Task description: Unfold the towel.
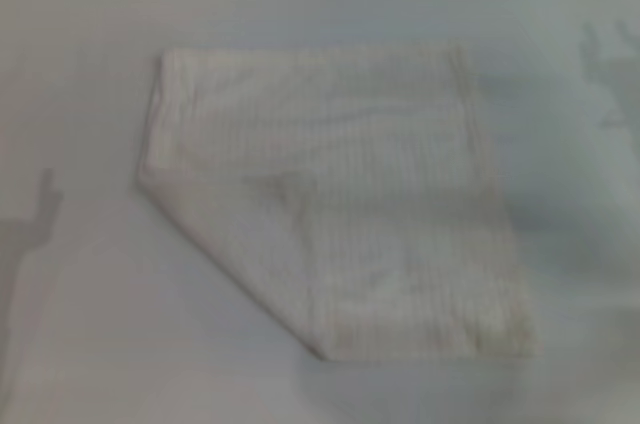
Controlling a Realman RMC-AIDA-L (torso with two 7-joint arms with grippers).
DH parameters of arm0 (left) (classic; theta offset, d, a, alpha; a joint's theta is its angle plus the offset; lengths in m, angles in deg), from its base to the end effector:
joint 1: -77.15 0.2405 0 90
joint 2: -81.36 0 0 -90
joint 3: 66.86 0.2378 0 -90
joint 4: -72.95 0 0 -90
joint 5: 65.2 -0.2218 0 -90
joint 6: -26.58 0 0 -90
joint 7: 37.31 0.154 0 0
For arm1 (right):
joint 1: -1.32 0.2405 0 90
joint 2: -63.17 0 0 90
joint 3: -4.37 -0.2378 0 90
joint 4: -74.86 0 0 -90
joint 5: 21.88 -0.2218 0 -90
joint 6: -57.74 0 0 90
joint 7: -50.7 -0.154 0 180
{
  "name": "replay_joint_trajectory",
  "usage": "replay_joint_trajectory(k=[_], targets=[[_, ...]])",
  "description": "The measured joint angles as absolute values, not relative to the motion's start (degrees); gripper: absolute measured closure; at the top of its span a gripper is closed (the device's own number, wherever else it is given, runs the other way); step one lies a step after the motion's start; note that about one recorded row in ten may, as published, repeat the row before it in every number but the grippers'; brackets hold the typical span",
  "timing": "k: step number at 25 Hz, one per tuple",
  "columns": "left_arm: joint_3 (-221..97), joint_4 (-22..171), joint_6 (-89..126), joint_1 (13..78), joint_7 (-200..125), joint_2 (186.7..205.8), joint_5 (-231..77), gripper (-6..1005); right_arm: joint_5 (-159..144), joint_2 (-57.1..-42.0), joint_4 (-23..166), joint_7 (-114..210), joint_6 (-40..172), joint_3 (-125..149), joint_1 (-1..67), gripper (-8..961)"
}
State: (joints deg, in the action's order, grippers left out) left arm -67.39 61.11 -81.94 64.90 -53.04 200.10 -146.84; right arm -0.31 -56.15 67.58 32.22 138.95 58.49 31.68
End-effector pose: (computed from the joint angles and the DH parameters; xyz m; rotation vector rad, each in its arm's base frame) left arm -0.3155 0.2165 0.0310 -1.2757 -0.3683 -1.1197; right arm 0.2850 0.3660 0.0618 -1.4045 0.3111 0.9826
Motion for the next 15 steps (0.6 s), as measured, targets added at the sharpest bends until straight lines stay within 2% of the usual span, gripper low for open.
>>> replay_joint_trajectory(k=[9,15], targets=[[-66.2,61.2,-82.6,64.9,-53.0,200.09,-147.0,199,0.0,-56.18,67.4,27.6,138.4,59.3,32.2,537],[-65.0,61.2,-82.8,64.6,-53.8,199.98,-147.0,199,3.2,-55.61,64.9,20.9,137.5,61.2,31.8,539]])
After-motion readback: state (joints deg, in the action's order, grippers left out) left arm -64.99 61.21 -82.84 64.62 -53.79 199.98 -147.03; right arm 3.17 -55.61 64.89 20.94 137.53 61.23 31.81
